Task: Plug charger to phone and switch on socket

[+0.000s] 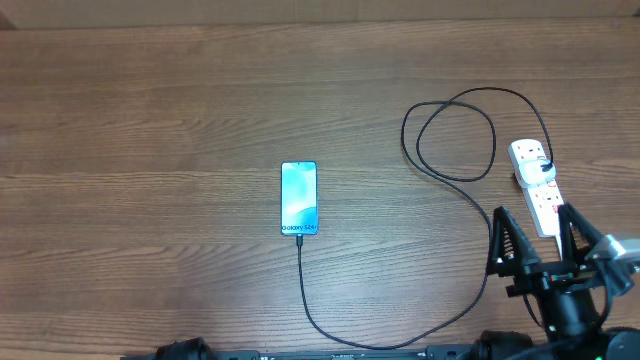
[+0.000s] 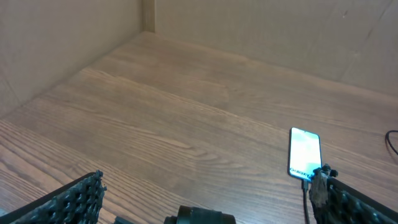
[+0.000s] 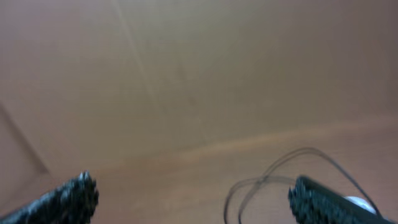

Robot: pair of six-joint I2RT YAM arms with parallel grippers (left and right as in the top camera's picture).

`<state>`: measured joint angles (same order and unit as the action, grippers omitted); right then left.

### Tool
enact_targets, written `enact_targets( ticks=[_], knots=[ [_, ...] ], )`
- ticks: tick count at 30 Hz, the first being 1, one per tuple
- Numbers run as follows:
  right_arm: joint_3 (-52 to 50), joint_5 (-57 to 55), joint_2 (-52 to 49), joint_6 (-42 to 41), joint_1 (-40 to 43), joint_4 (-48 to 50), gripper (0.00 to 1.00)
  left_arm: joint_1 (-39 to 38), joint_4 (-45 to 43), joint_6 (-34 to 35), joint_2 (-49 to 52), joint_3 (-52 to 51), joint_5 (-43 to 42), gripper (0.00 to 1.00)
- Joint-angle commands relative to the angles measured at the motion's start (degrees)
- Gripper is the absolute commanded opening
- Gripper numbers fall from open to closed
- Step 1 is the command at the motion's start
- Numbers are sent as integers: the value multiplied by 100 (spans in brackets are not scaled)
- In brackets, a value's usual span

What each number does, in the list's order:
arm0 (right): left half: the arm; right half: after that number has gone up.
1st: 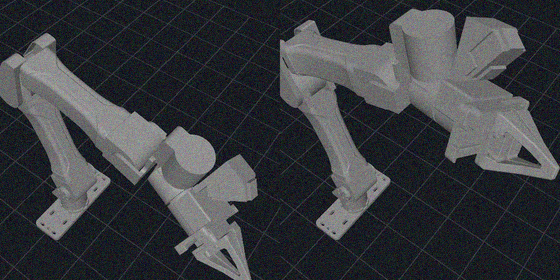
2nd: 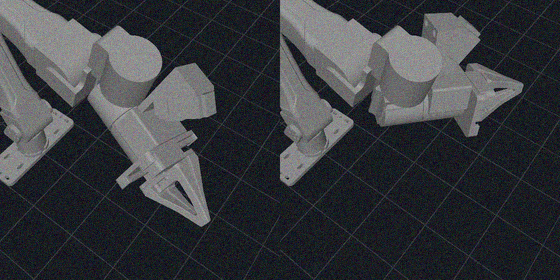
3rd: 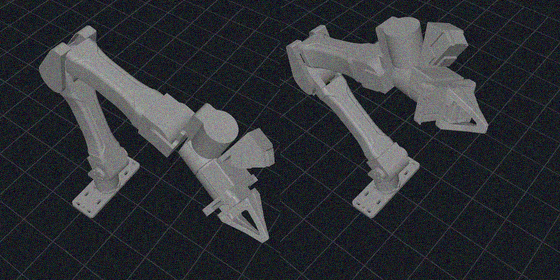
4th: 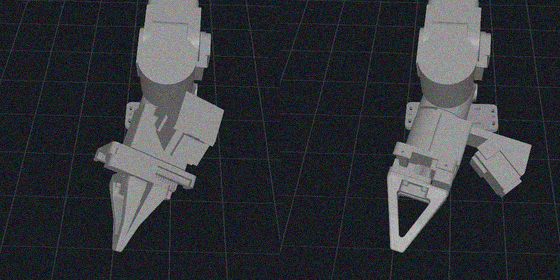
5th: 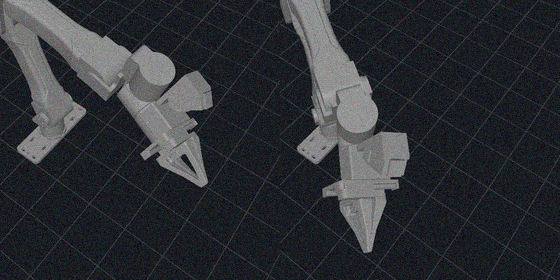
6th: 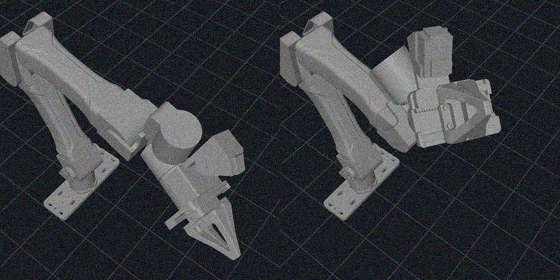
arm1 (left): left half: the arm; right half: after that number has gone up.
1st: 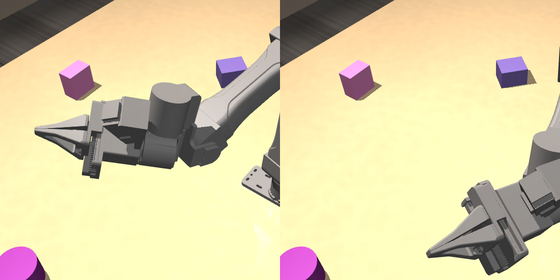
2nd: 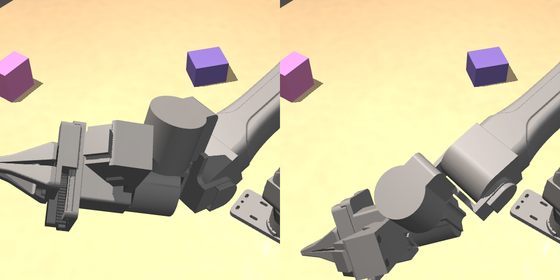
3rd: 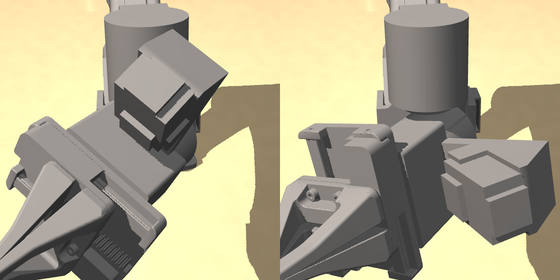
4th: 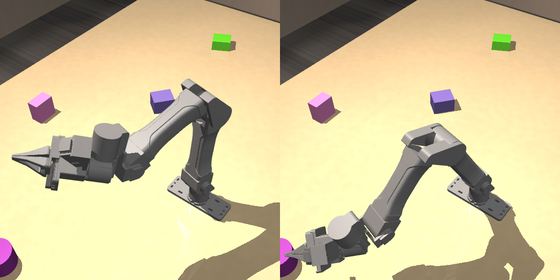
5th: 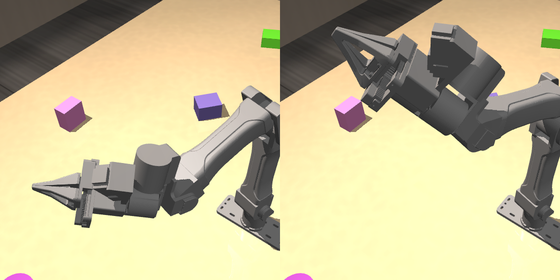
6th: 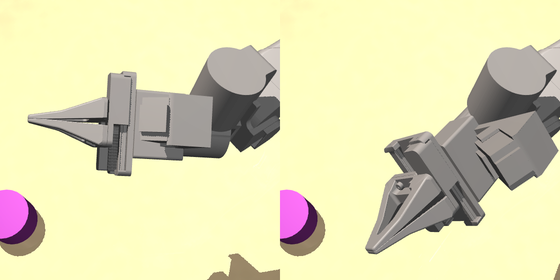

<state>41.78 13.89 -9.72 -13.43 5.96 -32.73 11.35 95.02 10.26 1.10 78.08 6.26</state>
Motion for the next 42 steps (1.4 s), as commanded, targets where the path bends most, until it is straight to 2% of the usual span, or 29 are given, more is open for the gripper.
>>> enact_targets(
  ticks=[1, 4, 7, 11, 18, 29, 36, 42],
  knots=[
    [-979, 549, 422, 48, -50, 1128, 100, 31, -9, -107, -85, 17, -9, 100],
    [-1740, 636, 695, 52, -201, 2258, 100, 31, -9, -107, -85, 17, -9, 99],
    [-2345, 636, 905, 396, -466, 3110, 100, 31, -9, -107, -85, 17, -9, 100],
    [-2787, 636, 955, 800, -605, 3674, 100, 31, -9, -107, -85, 17, -9, 100],
    [-3344, 330, 955, 944, -605, 4297, 100, 31, -9, -107, -85, 17, -9, 99],
    [-4138, -251, 955, 944, -588, 4723, 100, 31, -9, -107, -85, 17, -11, 100],
    [-4133, -527, 955, 918, -319, 4391, 100, 31, -9, -107, -85, 17, -11, 99],
    [-4135, -535, 955, 920, -212, 3637, 100, 31, -9, -107, -85, 17, -9, 100]
  ],
)
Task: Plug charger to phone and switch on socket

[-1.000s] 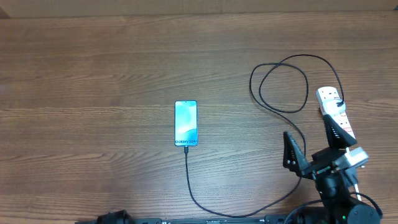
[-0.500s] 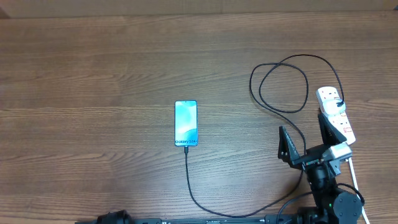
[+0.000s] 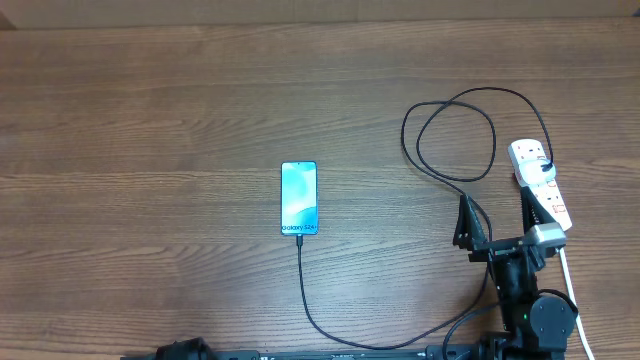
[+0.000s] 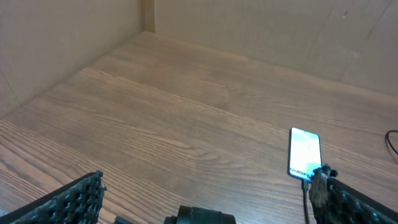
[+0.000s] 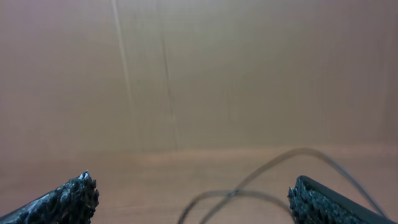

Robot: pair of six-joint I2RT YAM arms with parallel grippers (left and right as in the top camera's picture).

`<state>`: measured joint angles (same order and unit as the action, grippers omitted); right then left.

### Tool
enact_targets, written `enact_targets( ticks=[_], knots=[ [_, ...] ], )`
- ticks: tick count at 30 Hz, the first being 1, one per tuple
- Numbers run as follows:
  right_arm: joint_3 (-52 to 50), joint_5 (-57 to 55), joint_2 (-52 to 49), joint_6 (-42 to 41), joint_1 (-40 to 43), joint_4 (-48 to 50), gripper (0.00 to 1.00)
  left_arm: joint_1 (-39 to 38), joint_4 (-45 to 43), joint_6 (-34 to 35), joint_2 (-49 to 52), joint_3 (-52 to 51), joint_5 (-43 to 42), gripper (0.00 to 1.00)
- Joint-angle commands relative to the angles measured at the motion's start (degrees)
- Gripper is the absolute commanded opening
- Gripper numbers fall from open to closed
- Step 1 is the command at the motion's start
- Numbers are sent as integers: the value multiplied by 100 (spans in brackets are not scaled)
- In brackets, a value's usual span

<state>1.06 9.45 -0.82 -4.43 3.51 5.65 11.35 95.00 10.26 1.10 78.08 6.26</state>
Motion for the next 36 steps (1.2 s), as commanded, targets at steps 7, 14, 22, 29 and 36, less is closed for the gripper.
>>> enact_targets(
  ticks=[7, 14, 22, 29, 36],
  knots=[
    [-63, -258, 66, 20, 46, -863, 100, 28, -7, -107, -85, 17, -9, 100],
    [-63, -256, 66, 20, 203, -970, 100, 28, -7, -107, -85, 17, -9, 100],
    [-61, -256, 63, 17, 332, -970, 100, 28, -7, -107, -85, 17, -11, 100],
    [-61, -256, 66, 20, 332, -970, 100, 28, -9, -107, -85, 13, -9, 100],
    [-61, -256, 66, 20, 332, -970, 100, 28, -9, -107, -85, 13, -9, 100]
  ],
)
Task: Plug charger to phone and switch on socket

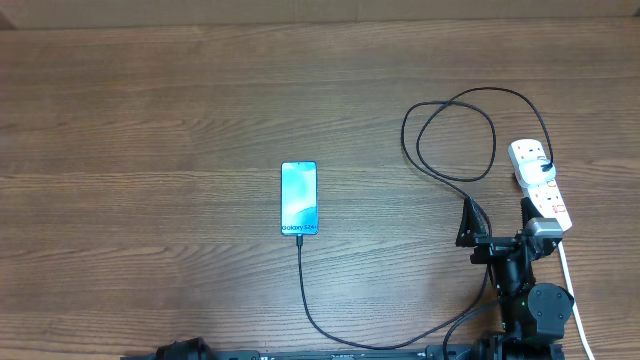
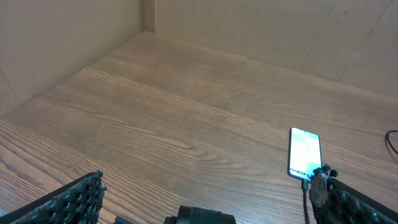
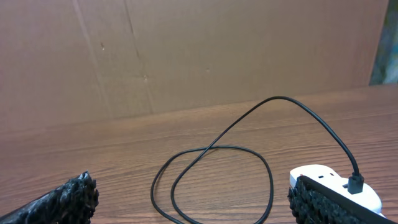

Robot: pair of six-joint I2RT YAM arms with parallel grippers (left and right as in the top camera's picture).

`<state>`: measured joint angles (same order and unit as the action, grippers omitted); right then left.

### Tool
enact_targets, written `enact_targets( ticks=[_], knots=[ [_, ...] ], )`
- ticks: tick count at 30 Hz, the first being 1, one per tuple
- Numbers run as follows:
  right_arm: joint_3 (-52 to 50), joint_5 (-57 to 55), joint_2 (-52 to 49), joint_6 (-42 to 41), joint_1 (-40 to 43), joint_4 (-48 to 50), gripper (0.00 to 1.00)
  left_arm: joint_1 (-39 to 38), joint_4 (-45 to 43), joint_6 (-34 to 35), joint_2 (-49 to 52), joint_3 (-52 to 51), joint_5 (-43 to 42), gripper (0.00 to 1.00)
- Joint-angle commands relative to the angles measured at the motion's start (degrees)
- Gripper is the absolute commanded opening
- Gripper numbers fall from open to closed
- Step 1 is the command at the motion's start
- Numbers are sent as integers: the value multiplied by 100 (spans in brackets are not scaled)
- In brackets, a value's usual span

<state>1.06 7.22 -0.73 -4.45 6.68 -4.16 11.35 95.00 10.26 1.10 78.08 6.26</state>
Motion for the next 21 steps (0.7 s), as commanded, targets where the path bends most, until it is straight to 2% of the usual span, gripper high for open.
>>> enact_targets(
  ticks=[1, 12, 21],
  knots=[
    [-61, -33, 57, 22, 15, 11, 100, 31, -9, -107, -85, 13, -9, 99],
    [-61, -33, 57, 22, 15, 11, 100, -11, -15, -107, -85, 9, -9, 99],
    [-61, -33, 57, 22, 15, 9, 100, -1191, -20, -136, -85, 2, 24, 99]
  ],
)
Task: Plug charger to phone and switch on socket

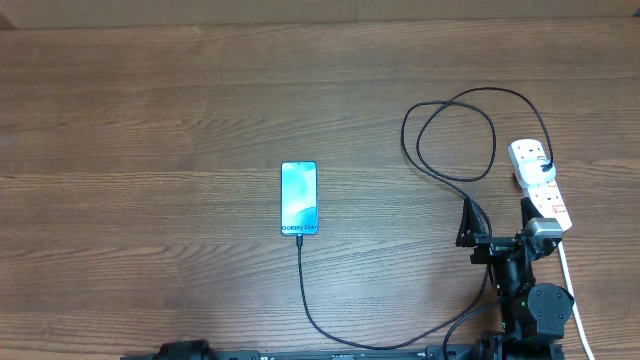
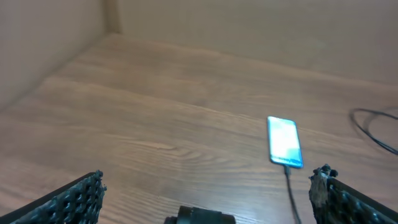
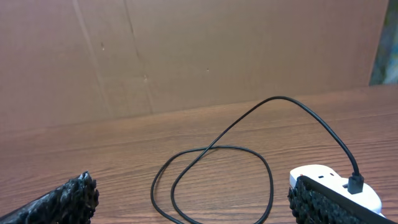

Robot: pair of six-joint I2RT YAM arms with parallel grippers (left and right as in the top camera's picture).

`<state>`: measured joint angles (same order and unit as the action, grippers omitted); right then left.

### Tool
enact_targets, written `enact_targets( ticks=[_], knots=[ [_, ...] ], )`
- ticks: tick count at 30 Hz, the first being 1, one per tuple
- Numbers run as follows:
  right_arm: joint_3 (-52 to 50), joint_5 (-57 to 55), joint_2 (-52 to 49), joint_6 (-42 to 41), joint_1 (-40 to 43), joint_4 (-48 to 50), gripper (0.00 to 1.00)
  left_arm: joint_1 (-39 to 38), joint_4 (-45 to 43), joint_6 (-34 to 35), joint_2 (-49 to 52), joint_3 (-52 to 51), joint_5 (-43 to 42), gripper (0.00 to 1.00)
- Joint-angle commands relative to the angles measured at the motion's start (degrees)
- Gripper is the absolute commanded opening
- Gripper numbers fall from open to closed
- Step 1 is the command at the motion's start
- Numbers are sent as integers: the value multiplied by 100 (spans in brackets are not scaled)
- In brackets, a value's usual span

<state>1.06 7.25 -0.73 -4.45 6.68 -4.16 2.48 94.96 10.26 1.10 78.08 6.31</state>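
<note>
The phone (image 1: 299, 198) lies flat mid-table with its screen lit; it shows again in the left wrist view (image 2: 285, 142). A black charger cable (image 1: 303, 290) meets its near end, runs along the front edge and loops (image 1: 450, 135) up to the plug in the white socket strip (image 1: 540, 190) at the right. My right gripper (image 1: 497, 222) stands open just left of the strip, holding nothing; its own view shows the cable loop (image 3: 211, 180) and the strip's end (image 3: 323, 175). My left gripper (image 2: 208, 177) is open and empty, well short of the phone.
Brown cardboard walls (image 3: 217, 56) close off the back and the left side (image 2: 37, 43) of the wooden table (image 1: 150, 120). A white lead (image 1: 568, 290) runs from the strip toward the front edge.
The left wrist view has shifted and blurred: the phone now sits more to the left and higher in it, and the corner wall has slid left. Right gripper, phone and cable are unchanged.
The right gripper stood open at the near right corner, in front of the strip. It was then further left, beside the strip, and stayed there with its view settling on the cable loop. The phone stayed lit and cabled throughout. The left arm's view shifted only now.
</note>
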Motion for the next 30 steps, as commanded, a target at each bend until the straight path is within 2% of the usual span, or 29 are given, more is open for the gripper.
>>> enact_targets(
  ticks=[1, 5, 14, 27, 30],
  knots=[
    [-61, -35, 55, 22, 15, 11, 100, -361, -22, -157, -85, 2, 81, 100],
    [-61, -35, 57, 22, 15, 11, 100, -511, -127, -39, -85, 2, -63, 100],
    [-61, -35, 57, 20, 15, 11, 100, -518, -1104, -39, -85, -433, -236, 100],
    [-61, -35, 57, 22, 15, 11, 100, -490, -3281, -42, -87, -3080, -236, 99],
    [-61, -35, 57, 22, 15, 11, 100, -431, -4194, -42, -90, -4009, -365, 99]
  ],
)
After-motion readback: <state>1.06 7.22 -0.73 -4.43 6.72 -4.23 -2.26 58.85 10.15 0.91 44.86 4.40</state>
